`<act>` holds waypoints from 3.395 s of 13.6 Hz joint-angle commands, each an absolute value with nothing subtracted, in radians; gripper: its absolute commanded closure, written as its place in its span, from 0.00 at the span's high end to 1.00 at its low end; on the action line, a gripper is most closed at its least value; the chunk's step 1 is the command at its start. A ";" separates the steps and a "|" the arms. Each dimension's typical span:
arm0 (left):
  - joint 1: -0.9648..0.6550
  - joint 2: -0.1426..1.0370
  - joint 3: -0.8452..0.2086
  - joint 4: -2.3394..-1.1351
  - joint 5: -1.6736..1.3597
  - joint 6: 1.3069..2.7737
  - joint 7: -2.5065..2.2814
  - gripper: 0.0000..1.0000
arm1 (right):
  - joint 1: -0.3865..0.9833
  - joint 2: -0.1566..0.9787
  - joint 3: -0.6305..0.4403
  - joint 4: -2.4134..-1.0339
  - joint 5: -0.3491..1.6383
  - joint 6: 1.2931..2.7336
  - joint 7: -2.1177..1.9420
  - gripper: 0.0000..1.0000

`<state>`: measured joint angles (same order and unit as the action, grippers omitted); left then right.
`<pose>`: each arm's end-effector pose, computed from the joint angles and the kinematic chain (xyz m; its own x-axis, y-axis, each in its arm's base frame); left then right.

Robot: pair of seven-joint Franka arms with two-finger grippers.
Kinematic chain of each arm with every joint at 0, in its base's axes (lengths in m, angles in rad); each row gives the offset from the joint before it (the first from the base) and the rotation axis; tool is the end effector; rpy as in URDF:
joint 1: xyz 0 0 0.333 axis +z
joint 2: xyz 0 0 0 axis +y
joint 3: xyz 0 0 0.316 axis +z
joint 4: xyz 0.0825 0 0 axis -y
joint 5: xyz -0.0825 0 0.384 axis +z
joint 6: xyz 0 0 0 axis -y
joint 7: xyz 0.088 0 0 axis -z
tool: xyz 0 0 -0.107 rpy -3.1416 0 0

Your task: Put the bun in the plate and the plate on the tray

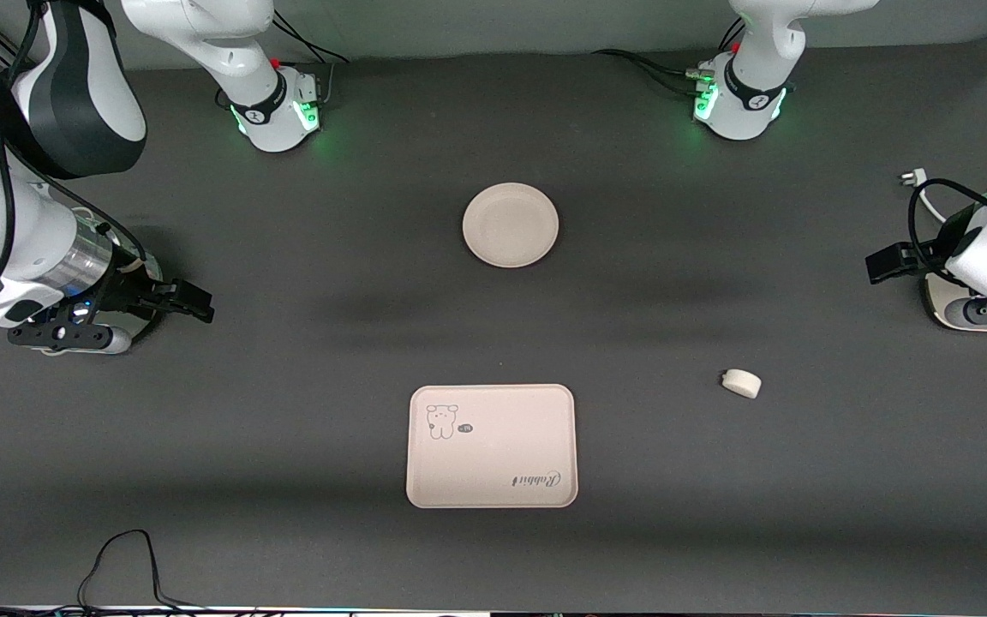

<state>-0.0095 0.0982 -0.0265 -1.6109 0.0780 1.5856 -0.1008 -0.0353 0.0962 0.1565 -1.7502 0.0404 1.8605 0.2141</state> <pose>0.5789 -0.0120 0.5515 0.9913 0.0634 -0.1151 0.0535 -0.9948 -0.0866 0.5894 0.0718 0.5095 0.9945 -0.1049 0.0031 -0.1045 -0.9930 -0.0558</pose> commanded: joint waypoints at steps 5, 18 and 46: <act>-0.014 0.126 -0.023 -1.551 0.072 1.563 -0.095 1.00 | -0.032 0.107 0.153 -1.727 0.055 1.850 0.199 1.00; -0.044 0.228 -0.026 -1.366 0.069 1.468 -0.089 1.00 | -0.032 0.107 0.153 -1.729 0.055 1.853 0.196 1.00; -0.081 0.512 -0.058 -2.038 -0.034 2.719 0.015 1.00 | 0.318 0.199 0.155 -1.940 0.054 2.201 0.440 1.00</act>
<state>-0.0838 0.4992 -0.0608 -2.0015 -0.0171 2.6455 -0.0308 0.3077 0.2207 0.1663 -1.9158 0.0482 2.1775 0.4321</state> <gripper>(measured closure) 0.000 0.000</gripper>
